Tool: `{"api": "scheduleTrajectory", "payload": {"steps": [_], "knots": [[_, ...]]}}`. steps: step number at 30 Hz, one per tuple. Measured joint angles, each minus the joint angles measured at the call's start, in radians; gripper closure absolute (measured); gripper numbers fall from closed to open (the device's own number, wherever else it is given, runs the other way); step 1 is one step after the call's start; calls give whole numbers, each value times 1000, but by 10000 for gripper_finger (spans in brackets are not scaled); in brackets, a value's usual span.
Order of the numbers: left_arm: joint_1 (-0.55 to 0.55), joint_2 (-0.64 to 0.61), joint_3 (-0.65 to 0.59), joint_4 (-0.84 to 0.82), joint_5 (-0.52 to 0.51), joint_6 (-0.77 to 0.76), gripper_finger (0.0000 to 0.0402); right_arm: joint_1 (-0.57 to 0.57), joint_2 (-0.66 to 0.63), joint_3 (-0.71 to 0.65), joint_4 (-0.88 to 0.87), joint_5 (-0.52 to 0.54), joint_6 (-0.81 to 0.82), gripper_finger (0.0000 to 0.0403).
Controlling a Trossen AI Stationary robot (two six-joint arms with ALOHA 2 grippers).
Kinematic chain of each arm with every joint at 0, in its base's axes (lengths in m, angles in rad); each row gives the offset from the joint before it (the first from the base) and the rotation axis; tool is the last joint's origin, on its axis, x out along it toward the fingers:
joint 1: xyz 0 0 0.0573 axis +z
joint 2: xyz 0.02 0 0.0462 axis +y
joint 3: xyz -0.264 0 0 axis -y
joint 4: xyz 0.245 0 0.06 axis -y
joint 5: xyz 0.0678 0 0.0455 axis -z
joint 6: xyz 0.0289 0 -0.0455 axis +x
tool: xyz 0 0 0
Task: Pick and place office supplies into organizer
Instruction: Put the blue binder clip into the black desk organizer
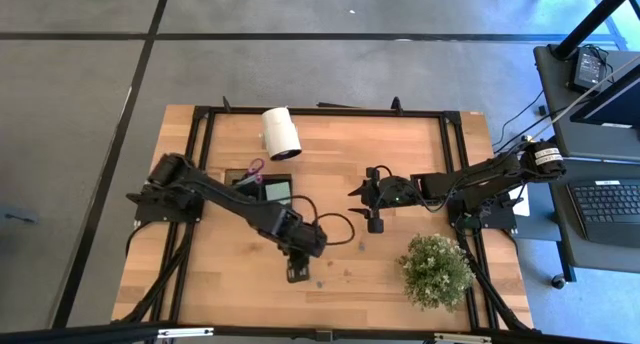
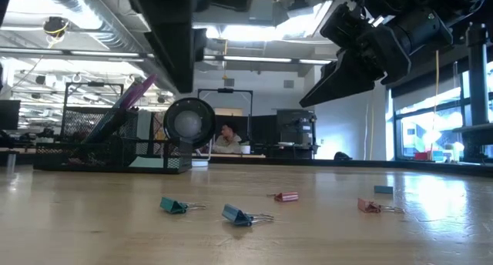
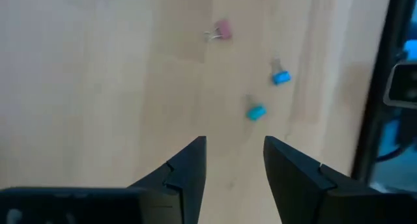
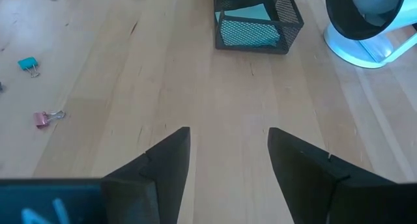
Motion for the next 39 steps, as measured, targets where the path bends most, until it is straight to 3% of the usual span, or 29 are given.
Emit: {"api": "scheduleTrajectory", "payload": {"steps": [12,21,29,39], "knots": [[-7,219,177,9,112,-222,256,0,0,0,-15,0,0,193],[-54,268,243,-161,7,-376,256,0,0,0,-9,0,-5,193],[-90,268,243,-160,-85,-479,256,0,0,0,21,0,-80,193],[-108,293,243,-131,-62,-525,256,0,0,0,16,0,-80,193]]}}
